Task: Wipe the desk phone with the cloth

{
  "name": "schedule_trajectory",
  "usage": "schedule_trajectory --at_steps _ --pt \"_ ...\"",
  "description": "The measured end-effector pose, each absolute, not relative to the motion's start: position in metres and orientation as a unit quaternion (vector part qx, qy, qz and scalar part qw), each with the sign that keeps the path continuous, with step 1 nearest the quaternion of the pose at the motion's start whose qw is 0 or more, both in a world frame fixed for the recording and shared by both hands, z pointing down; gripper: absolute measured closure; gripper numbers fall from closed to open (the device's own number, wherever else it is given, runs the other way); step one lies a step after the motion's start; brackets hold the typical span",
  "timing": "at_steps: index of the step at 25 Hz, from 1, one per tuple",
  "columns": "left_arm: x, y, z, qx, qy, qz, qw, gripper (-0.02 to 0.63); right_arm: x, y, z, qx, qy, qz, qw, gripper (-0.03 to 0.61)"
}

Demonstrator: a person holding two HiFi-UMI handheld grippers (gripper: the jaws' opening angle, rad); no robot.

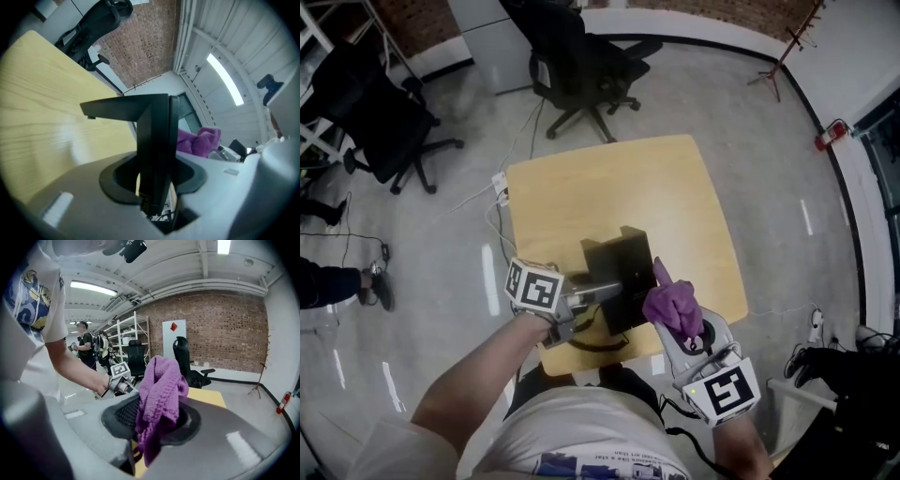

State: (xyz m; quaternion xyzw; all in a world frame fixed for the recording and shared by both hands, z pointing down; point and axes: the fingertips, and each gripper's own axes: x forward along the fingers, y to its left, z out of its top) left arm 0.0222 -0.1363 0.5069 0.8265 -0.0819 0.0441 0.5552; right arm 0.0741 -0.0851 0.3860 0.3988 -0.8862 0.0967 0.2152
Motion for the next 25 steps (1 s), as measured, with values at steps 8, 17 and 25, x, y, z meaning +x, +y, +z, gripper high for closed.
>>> schedule_trajectory --at_steps 8,17,25 --pt "0.035 -0.100 0.486 0.835 -0.085 0.051 0.542 0.434 0.036 -0.116 0.362 0.351 -0.913 0.014 0.207 0.473" --pt "0.030 -0.085 0.469 0.841 -0.093 0.026 0.533 0.436 0.035 -0.093 0.390 0.339 -0.909 -0.001 0.244 0.474" --pt "0.011 -0.092 0.460 0.838 -0.109 0.004 0.534 0.436 0.050 -0.045 0.421 0.326 -0.900 0.020 0.289 0.474"
